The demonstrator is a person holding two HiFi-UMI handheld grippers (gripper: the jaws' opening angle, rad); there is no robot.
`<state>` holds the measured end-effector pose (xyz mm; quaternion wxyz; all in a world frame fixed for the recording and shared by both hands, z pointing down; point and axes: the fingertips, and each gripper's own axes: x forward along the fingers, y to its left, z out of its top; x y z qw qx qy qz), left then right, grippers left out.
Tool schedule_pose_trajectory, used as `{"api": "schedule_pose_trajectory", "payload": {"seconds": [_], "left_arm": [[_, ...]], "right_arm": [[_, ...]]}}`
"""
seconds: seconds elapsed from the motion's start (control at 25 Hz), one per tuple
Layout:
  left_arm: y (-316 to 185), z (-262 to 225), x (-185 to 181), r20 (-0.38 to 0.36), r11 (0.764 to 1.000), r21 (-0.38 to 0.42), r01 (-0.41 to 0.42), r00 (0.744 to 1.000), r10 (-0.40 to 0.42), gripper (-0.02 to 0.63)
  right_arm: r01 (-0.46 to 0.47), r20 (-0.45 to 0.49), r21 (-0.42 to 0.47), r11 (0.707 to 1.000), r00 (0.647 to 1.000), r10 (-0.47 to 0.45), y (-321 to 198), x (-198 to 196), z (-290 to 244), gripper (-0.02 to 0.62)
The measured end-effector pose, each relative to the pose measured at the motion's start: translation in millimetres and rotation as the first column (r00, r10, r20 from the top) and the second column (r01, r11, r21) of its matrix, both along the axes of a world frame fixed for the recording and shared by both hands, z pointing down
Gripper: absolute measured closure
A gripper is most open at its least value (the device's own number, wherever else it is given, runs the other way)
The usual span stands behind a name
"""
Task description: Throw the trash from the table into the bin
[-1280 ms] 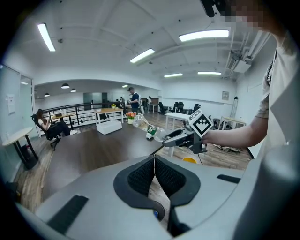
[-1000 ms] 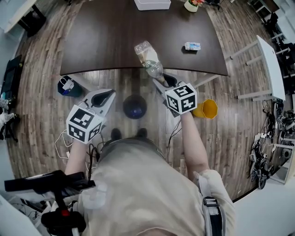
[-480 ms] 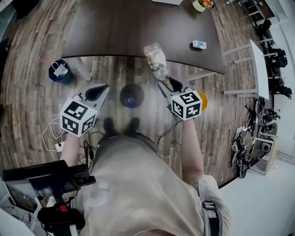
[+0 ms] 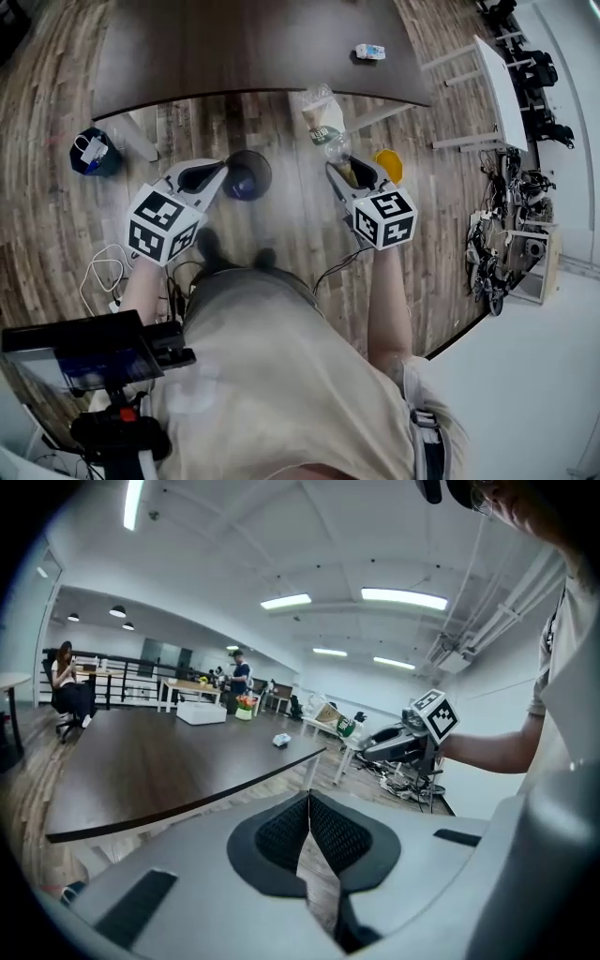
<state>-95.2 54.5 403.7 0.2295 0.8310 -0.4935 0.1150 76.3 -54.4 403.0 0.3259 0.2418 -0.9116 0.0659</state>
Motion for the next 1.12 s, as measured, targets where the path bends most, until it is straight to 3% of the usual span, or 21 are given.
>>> {"api": "schedule_pose_trajectory", "payload": {"seconds": [0.2, 0.36, 0.52, 0.72, 0.92, 1.12], "left_arm": [[1, -5, 35, 0.049, 0.999, -0.003, -0.037, 0.998, 0.037, 0.592], [3, -18, 116, 0.098, 0.994, 0.003, -0.108, 0.989, 0.108, 0.592], [2, -28, 197, 0.174, 0.976, 0.009, -0.216, 0.962, 0.211, 0.592], [-2, -24, 276, 0.191, 0.973, -0.010, -0.230, 0.955, 0.228, 0.592], [-3, -6, 301, 0.208, 0.985, -0.052, -0.167, 0.963, 0.174, 0.592], [7, -7, 281, 0.231, 0.996, -0.087, -0.036, 0.971, 0.056, 0.592]], "right_arm": [[-0.063, 0.078, 0.014, 0.998, 0.995, 0.062, 6, 44, -5, 0.439], [-0.108, 0.111, 0.003, 0.994, 0.988, 0.107, 13, 119, -9, 0.439], [-0.148, 0.160, -0.030, 0.988, 0.975, 0.151, 24, 183, -4, 0.439], [-0.139, 0.168, -0.041, 0.989, 0.975, 0.144, 39, 259, 5, 0.439], [-0.074, 0.109, -0.095, 0.993, 0.990, 0.084, 62, 290, 36, 0.439], [0.072, 0.053, -0.116, 0.991, 0.996, -0.067, 63, 269, 55, 0.437]]}}
